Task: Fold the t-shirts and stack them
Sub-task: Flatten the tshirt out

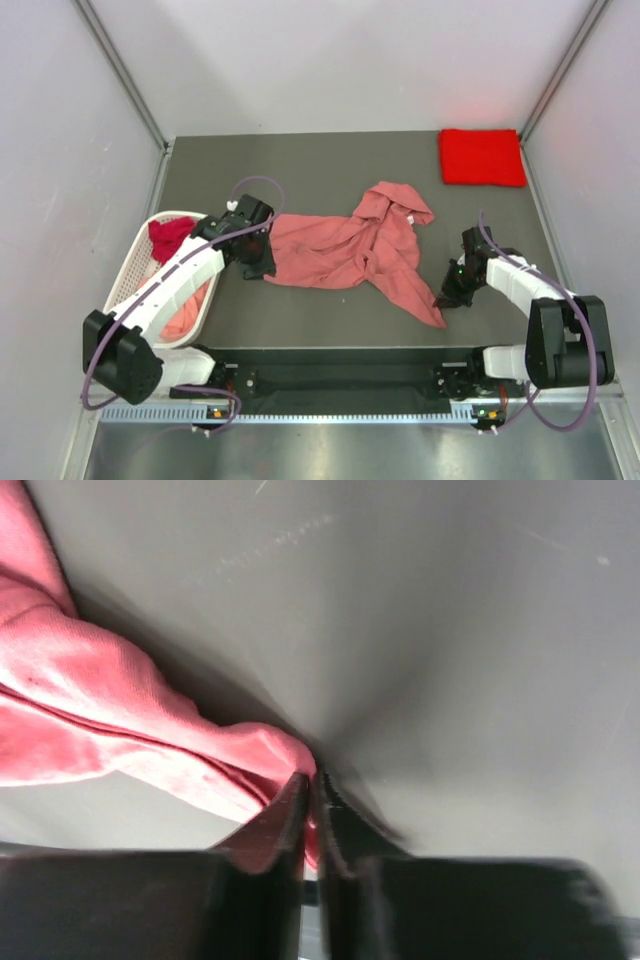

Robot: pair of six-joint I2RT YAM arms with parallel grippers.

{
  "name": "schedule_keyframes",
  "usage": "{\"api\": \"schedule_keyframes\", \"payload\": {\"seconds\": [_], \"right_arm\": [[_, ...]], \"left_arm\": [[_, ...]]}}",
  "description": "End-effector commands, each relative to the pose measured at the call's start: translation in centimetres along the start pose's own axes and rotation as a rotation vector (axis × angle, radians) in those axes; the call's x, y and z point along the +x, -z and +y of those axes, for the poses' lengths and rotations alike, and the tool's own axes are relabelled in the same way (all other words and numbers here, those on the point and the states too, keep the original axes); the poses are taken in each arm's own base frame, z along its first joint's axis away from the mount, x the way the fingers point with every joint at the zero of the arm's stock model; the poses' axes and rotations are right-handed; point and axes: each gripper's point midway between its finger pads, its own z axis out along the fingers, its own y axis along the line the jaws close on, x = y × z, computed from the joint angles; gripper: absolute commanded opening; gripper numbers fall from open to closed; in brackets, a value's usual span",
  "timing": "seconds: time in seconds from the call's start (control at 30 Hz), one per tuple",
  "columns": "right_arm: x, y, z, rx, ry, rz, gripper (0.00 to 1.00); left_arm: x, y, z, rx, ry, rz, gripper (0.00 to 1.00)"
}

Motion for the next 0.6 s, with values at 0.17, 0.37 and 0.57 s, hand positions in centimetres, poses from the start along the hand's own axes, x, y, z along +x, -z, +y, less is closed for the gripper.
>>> {"api": "schedule_keyframes", "payload": {"seconds": [0.17, 0.37, 0.57], "right_arm": [[-1.9, 2.2, -0.3, 0.046, 0.033, -0.088, 0.0], [-2.1, 3.1, -1.1, 0.108, 0.001, -0.106, 0.0], [-2.1, 3.2, -0.5, 0.077, 0.028, -0.088, 0.0]], "left_arm": [[-6.2, -3.3, -1.8, 0.038, 0.136, -0.037, 0.47], [-8.4, -7.9, -6.0, 0.09, 0.137, 0.07, 0.47], [-10.7, -11.2, -6.0, 0.0, 0.13, 0.063, 0.44]]}}
